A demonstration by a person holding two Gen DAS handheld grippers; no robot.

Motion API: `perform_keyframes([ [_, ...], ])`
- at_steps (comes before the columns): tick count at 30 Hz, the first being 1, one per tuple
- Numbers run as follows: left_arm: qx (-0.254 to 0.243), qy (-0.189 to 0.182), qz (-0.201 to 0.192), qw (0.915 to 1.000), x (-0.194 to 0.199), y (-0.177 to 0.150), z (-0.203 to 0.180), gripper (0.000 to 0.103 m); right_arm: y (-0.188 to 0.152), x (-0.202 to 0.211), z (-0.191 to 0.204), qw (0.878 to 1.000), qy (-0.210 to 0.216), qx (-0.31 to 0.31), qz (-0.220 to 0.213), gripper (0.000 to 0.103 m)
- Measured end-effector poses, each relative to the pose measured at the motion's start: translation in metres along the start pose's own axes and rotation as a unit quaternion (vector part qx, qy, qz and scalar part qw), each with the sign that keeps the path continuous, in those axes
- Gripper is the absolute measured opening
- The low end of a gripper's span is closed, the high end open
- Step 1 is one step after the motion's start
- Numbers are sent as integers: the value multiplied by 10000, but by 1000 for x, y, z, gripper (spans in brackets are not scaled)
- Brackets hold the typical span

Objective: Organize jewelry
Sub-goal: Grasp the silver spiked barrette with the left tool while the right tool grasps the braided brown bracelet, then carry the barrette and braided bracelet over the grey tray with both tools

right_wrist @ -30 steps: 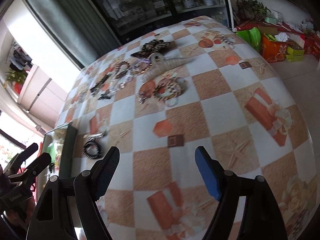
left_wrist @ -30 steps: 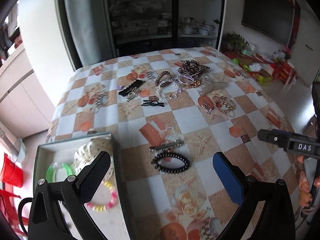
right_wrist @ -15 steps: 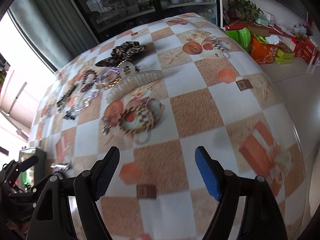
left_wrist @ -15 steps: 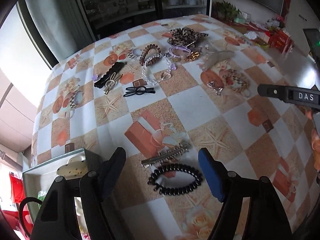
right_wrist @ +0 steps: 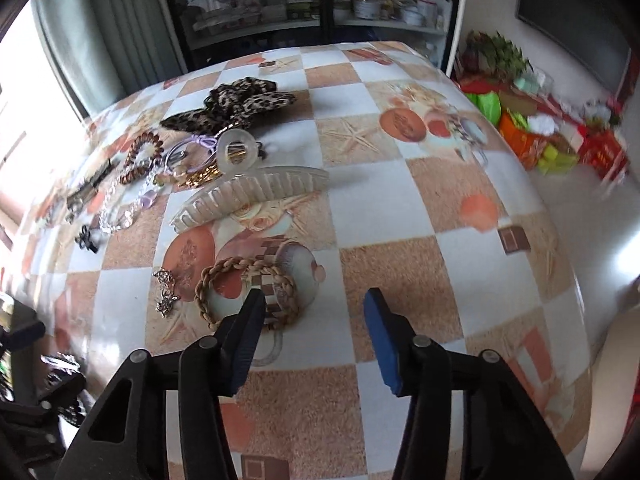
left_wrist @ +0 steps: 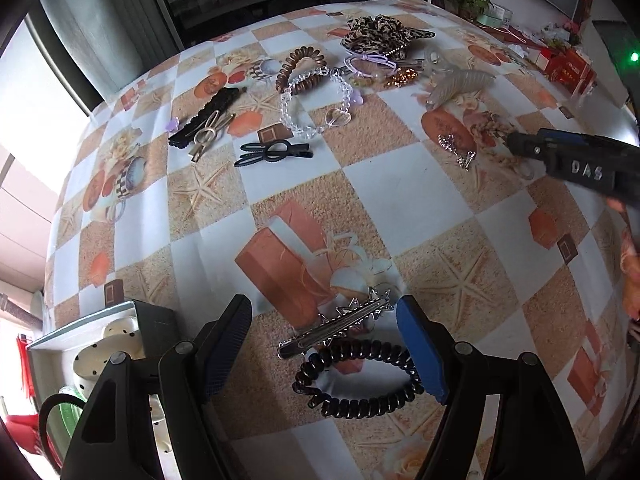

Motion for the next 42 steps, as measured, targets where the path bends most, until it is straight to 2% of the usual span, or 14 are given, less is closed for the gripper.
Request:
perform_keyframes([
  [3, 2, -56, -5, 10000, 1, -3, -4, 78, -2, 1, 6, 9998, -38, 180, -68, 44],
  [6, -36, -142, -62, 9999, 5, -5, -11, 69, -5, 3, 10, 9997, 28, 246, -69, 35],
  [8, -62, -162, -85, 9998, 6, -5, -15, 63, -7, 4, 13, 9995, 74, 287, -67, 25],
  [9, -62, -187, -93, 9998, 8, -5, -17, 60, -8, 5, 15, 9995, 90, 300, -62, 15],
  [10, -61, -266, -101, 9996, 9, -5, -19, 51, -9, 5, 16, 9995, 100, 300, -57, 8],
  [11, -62, -295, -111, 9995, 10, -6, -22, 42, -11, 6, 17, 9995, 93, 295, -58, 8],
  [15, -165, -299, -193, 9992, 16, -8, -29, 26, -17, 10, 17, 9996, 170, 208, -68, 7],
  [29, 108, -326, -432, 9985, 35, -10, -22, 26, -36, 43, 19, 9973, 678, -128, -239, 7],
  [42, 450, -439, -920, 9938, 92, -21, -16, 26, -59, 82, 24, 9927, 1068, -417, -385, 7],
])
Point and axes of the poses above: each gripper's, at about its wrist camera, not at the fingertips, and x roughly against the way its jaws point, z to its left, y to its top, the point moved 10 cm from there along -x, roughly the way its jaws point, and after that the axes turned 8 degrees about y, right-handed, at the moved point
